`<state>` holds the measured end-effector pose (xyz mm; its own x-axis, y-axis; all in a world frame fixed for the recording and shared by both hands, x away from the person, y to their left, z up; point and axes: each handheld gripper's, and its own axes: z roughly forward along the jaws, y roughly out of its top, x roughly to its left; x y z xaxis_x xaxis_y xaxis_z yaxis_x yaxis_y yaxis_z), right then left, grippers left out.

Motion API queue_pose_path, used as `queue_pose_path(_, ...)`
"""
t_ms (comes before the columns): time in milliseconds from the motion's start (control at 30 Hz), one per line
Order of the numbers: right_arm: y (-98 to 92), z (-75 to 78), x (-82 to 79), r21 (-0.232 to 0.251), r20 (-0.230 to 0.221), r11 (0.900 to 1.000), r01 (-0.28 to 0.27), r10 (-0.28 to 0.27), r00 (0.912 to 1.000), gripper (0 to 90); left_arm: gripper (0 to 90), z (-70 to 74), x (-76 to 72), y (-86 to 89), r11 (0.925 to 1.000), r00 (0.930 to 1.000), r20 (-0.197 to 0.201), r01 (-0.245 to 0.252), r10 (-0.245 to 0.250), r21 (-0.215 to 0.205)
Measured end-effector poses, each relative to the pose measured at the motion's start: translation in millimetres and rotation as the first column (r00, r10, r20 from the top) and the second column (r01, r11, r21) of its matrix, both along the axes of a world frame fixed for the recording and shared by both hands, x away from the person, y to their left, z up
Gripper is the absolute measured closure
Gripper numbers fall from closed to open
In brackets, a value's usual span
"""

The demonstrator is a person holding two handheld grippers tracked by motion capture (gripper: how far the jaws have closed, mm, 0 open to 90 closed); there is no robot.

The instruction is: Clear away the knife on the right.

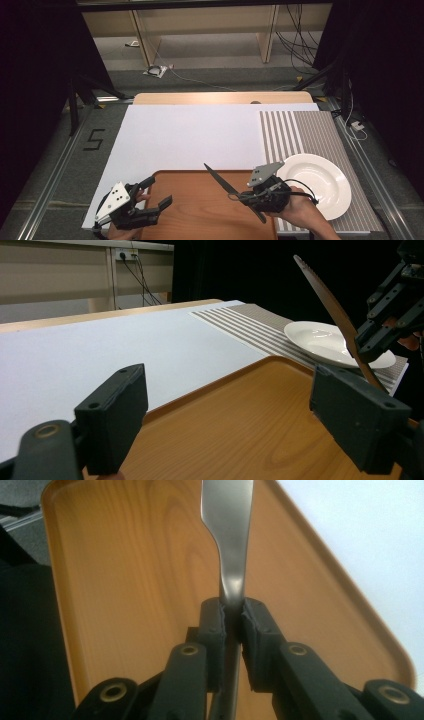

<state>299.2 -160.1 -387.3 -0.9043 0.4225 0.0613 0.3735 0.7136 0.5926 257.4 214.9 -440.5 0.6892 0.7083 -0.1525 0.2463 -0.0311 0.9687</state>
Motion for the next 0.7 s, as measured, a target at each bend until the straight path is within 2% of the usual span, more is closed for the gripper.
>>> queue_pose_path(500,11.0,-14.9,-10.4,-0.020,-0.053,0.999,-0.049,0.048,0.9975,80.7,15.6,0.3,-0.5,-0.2,1.0000,1.0000,0.003,0.000,0.000,-0.002)
queue_pose_path(700,14.5,-20.3,-13.9,-0.046,-0.083,0.997,-0.065,0.061,0.9947,80.7,15.6,0.3,-0.6,-0.2,1.0000,1.0000,0.004,0.000,0.000,-0.001)
